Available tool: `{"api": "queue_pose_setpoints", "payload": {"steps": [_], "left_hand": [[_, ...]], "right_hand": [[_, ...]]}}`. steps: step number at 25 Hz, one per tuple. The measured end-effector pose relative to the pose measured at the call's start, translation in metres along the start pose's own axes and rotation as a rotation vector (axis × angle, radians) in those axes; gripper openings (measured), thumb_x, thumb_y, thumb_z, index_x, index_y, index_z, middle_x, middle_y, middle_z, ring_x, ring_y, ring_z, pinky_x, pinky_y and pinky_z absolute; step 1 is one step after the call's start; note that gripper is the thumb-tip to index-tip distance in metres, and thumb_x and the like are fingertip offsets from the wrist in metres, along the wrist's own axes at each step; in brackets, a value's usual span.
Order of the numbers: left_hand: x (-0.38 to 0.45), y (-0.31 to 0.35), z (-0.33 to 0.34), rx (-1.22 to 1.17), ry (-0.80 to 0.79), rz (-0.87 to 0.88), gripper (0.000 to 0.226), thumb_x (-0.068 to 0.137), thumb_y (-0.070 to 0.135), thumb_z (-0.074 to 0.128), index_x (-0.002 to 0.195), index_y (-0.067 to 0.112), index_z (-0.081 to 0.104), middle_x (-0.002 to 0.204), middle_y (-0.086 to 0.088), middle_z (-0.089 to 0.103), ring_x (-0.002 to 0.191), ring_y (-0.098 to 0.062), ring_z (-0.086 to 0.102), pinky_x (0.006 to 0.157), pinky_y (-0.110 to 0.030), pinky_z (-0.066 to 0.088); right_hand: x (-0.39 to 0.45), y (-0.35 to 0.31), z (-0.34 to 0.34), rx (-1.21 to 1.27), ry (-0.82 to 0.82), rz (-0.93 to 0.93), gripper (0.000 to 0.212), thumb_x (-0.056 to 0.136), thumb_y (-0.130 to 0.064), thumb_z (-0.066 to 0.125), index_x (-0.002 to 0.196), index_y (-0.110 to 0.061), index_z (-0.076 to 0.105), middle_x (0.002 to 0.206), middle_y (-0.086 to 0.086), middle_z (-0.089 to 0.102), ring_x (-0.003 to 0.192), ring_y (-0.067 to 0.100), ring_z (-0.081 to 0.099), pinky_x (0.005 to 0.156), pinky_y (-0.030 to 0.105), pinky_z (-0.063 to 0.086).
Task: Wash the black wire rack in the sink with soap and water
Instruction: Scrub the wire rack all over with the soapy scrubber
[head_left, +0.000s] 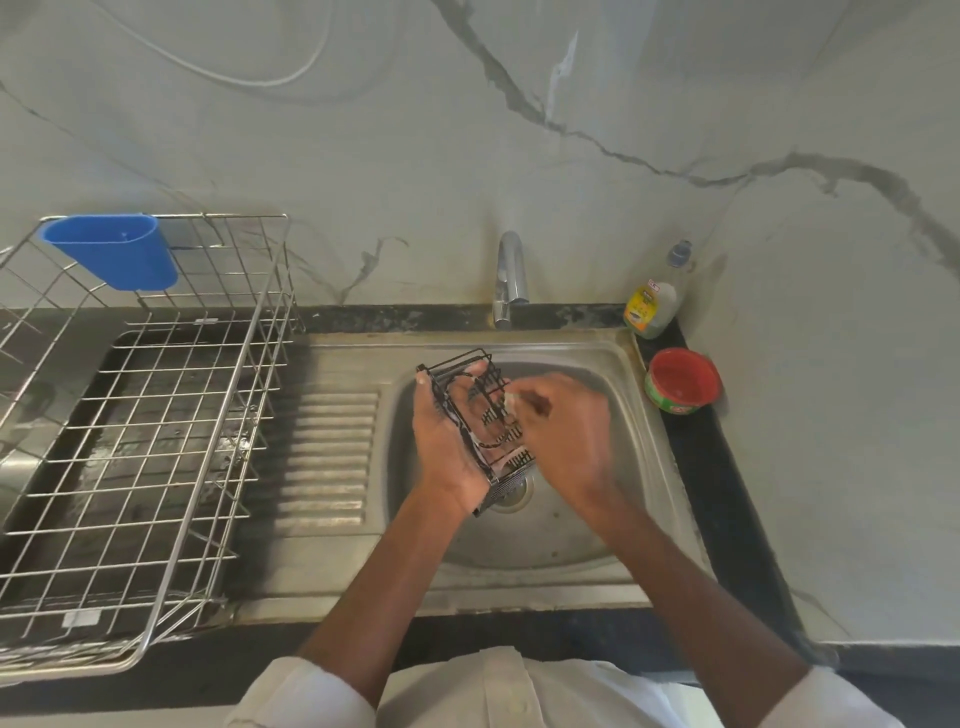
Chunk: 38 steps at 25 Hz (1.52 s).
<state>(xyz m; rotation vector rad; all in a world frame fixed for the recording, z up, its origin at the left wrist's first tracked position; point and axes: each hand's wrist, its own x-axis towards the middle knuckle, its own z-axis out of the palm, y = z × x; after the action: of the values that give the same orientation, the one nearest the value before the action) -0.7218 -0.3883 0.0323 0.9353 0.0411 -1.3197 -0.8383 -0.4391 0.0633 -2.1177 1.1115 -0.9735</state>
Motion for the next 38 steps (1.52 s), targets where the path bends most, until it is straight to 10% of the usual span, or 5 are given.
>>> {"api": "queue_pose_setpoints", "payload": {"steps": [11,24,29,34,38], "left_hand": [[0.002,0.004,0.002,0.075,-0.064,-0.011,0.074,0.103,0.077,0.032,0.139,0.023,0.069,0.126,-0.015,0.073,0.103,-0.026,0.073,0.088,-0.042,0.059],[-0.003,-0.001,0.003,0.099,-0.128,-0.085,0.070,0.106,0.070,0.035,0.130,0.017,0.074,0.126,-0.012,0.074,0.108,-0.029,0.073,0.090,-0.043,0.060],[0.000,0.012,-0.007,-0.027,-0.120,-0.053,0.063,0.107,0.065,0.040,0.137,0.020,0.074,0.128,-0.013,0.073,0.110,-0.027,0.072,0.091,-0.041,0.059],[0.002,0.007,-0.009,-0.031,-0.126,-0.062,0.064,0.105,0.067,0.044,0.142,0.020,0.070,0.142,-0.019,0.064,0.130,-0.035,0.064,0.114,-0.047,0.046],[0.010,0.012,-0.016,-0.090,-0.139,-0.030,0.072,0.105,0.072,0.035,0.151,0.023,0.061,0.146,-0.025,0.061,0.119,-0.038,0.065,0.103,-0.056,0.053]], "right_hand": [[-0.002,0.004,-0.004,-0.071,-0.249,-0.354,0.017,0.085,-0.001,0.080,0.096,-0.014,0.082,0.094,-0.005,0.077,0.083,0.005,0.069,0.078,0.020,0.057],[0.028,-0.015,0.015,-0.007,0.036,-0.039,0.015,0.090,-0.007,0.077,0.099,-0.018,0.082,0.092,-0.007,0.076,0.076,0.000,0.065,0.075,0.016,0.056],[0.005,-0.023,0.010,0.027,-0.224,-0.104,0.019,0.086,-0.004,0.079,0.094,-0.020,0.082,0.085,-0.009,0.073,0.074,0.002,0.065,0.073,0.015,0.051],[-0.001,-0.026,0.004,0.017,-0.228,-0.082,0.019,0.085,-0.003,0.081,0.095,-0.019,0.083,0.088,-0.005,0.076,0.076,0.006,0.068,0.073,0.021,0.056],[-0.007,-0.009,-0.011,-0.030,-0.134,-0.029,0.013,0.088,-0.008,0.081,0.095,-0.018,0.083,0.088,-0.008,0.076,0.070,-0.001,0.065,0.068,0.009,0.051]]}}
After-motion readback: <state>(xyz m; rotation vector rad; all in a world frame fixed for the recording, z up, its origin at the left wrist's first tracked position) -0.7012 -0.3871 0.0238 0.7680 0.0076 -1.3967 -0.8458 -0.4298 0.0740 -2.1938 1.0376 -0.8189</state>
